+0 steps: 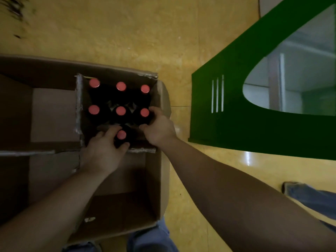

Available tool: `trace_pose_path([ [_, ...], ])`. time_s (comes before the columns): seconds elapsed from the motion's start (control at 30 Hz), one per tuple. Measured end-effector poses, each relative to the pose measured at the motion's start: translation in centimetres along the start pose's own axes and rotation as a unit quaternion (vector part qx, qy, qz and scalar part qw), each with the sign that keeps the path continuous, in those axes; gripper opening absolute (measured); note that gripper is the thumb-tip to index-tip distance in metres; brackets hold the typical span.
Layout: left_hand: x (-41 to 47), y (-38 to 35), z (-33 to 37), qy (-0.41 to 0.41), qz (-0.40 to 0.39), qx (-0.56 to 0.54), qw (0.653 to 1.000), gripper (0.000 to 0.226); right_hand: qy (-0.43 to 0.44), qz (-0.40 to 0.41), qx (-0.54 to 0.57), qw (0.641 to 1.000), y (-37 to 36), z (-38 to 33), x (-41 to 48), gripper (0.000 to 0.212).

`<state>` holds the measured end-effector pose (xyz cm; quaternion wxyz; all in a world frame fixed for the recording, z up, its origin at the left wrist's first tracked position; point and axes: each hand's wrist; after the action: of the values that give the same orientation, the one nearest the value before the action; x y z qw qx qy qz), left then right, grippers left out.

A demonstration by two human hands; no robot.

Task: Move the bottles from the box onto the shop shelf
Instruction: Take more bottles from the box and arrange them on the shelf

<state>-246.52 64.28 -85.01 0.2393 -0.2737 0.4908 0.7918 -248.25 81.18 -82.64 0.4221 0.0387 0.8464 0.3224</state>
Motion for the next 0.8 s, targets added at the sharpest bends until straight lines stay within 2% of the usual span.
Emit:
trace_pose_path([
  [0.17,0.9,-0.7,0.5,-0.007,0.002,0.005,1.0,0.045,0.019,-0.014,-0.023,0.999,-0.9,-0.5,2.0,0.061],
  [0.37,1.9,-1.3,0.7,-0.049,0.053,0.03,0.997,0.025,0.023,0.009,-0.098,0.995,-2.0,-0.8,4.1,0.037],
  [0.57,2.3,-1.8,-0.2,-0.09,0.08,0.069,0.99,0.025,0.121,0.036,-0.218,0.968,-3.0,0.2,2.6,0.031],
  [0.8,2.1,-1.0,-0.7,-0.084,0.074,0.056,0.992,0.028,0.105,0.031,-0.197,0.974,-3.8,2.4,0.6,0.027],
])
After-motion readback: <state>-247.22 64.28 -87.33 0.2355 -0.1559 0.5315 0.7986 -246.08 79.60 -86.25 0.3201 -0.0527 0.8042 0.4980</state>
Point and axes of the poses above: each hand's wrist, its own x-axis towards the middle knuckle, its own y-axis out of the back of the hand, z = x × y, and after that the axes turned 2 degrees about x, right-handed
